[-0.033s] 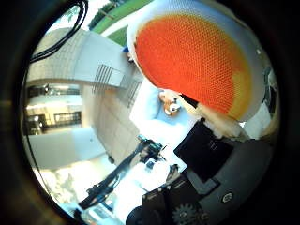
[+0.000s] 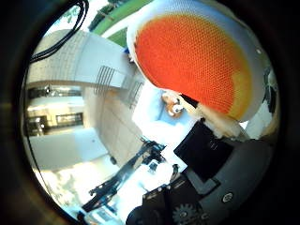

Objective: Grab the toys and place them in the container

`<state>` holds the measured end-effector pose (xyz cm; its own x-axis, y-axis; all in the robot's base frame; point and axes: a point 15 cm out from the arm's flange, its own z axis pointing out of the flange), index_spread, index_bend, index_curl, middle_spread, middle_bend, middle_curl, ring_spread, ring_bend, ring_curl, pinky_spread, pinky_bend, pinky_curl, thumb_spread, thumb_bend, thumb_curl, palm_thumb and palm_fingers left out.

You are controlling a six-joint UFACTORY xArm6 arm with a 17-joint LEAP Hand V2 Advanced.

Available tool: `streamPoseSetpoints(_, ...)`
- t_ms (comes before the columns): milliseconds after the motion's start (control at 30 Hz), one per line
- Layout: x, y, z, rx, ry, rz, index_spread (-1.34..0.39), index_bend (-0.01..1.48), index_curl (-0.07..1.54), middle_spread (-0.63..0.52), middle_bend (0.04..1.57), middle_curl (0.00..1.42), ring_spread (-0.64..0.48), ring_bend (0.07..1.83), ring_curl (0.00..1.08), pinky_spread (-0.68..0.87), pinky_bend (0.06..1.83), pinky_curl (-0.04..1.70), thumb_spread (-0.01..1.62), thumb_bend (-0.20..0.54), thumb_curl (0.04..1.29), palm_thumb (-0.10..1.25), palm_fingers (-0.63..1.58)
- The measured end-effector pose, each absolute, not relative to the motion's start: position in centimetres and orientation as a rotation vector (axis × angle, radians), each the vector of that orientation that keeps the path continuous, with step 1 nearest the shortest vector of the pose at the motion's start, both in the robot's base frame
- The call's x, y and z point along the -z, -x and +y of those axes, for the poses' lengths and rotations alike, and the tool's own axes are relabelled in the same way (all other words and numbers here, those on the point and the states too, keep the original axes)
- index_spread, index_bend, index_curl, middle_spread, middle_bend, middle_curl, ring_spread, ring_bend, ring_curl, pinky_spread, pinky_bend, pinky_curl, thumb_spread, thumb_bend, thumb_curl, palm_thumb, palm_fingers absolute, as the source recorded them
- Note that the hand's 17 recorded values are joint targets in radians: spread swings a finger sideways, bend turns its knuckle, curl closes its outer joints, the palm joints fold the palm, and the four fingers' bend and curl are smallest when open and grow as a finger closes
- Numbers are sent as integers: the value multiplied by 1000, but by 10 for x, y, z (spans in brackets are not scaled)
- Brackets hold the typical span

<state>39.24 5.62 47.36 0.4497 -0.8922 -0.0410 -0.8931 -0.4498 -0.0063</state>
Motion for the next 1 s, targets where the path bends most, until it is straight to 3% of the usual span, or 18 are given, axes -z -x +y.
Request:
streamPoseSetpoints(267,-410,-417,92,-44,2589,1715,-894,800,1010,-166,1399,968,-121,1547,835,145,1511,963,1212,-22,583,833,693)
streamPoseSetpoints(467,-364,-424,115,-41,2509,1794,-835,732,1063,-135,1301,883,-51,1461,756,180,1429,930,1234,-25,534,795,739)
streamPoseSetpoints(533,-356,-421,118,-66,2504,1802,-805,666,1048,-127,1208,837,-17,1403,718,204,1425,901,1237,-28,520,781,712)
streamPoseSetpoints(667,-350,-416,120,-110,2515,1813,-600,433,981,-69,743,666,140,1175,647,298,1371,880,1224,-31,491,741,-40)
streamPoseSetpoints(700,-349,-415,120,-118,2520,1815,-553,385,931,-34,639,604,186,1038,570,327,1299,828,1219,-31,485,736,-190)
streamPoseSetpoints(833,-336,-403,118,-206,2570,1844,-476,187,741,96,332,452,285,721,396,416,1066,679,1194,-24,468,736,-257)
streamPoseSetpoints(1000,-353,-400,118,-216,2578,1842,-452,113,578,161,169,379,335,557,323,473,861,557,1159,-23,461,754,-199)
